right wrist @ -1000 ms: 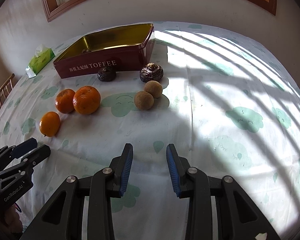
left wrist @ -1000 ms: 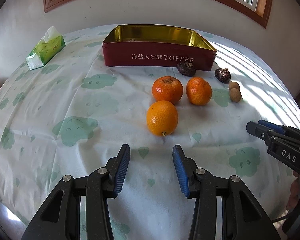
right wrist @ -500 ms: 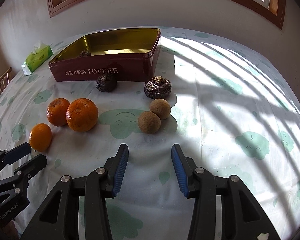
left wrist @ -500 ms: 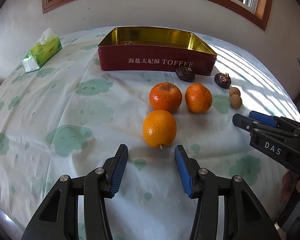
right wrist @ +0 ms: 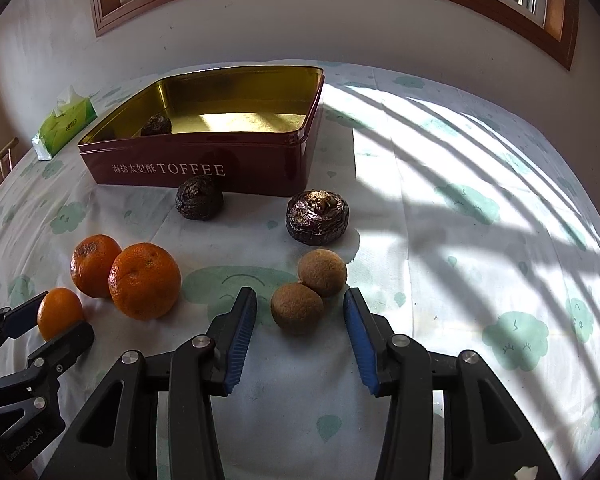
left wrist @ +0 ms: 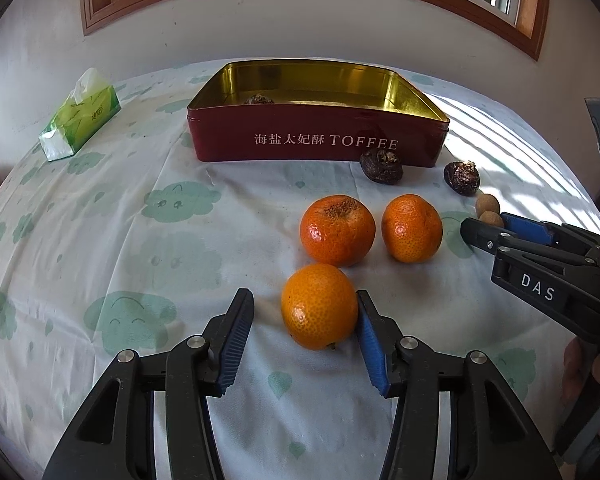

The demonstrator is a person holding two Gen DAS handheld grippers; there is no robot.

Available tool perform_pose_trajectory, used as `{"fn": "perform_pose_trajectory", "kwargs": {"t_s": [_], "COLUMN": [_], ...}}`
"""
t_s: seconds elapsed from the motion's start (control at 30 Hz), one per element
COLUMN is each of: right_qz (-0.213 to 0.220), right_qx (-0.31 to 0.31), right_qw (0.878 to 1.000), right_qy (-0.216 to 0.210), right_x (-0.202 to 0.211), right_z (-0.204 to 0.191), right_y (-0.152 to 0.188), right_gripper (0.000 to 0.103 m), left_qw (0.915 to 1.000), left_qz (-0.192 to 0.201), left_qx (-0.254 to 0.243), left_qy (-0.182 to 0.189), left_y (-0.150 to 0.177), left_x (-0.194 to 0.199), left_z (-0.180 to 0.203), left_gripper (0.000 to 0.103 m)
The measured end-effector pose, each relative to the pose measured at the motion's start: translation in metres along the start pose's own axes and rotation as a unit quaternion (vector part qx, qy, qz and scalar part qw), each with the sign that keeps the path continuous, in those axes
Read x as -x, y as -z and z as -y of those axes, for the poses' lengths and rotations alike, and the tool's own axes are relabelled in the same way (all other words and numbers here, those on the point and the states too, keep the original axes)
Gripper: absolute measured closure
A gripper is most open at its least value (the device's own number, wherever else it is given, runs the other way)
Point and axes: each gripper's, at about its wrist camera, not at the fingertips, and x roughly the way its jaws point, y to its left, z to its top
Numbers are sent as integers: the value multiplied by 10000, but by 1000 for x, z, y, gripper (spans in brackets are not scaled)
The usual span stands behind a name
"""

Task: Organize fruits
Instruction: 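Grasp a mandarin orange with the left tool while the right tool grasps two brown longans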

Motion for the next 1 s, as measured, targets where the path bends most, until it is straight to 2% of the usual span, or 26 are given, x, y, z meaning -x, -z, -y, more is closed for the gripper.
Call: {"fn": "perform_pose_trajectory", "kwargs": {"t_s": [0.2,0.37,0.6,1.0], "right_qz": [37,67,109,105], "right_qx": [27,15,-17,-12], "right_qw": [10000,10000,9999,9999], "right_qy": [19,41,52,39], "right_x": [-4,-3,-2,1], "right_z": [1,1,1,3], "right_y": [-5,-3,0,3], "right_gripper": [61,67,68,68], "left_qw": [10000,9999,9998,9999], "left_qz": [40,87,148,118], "left_qx": [-56,-104,-100,-106], "left_qy": [-72,-72,-62,-49], "left_y": [-4,-3,-2,-2], "left_x": [-5,-5,-3,-3], "left_z": [0,1,-1,-1], "left_gripper": [51,52,68,68]}}
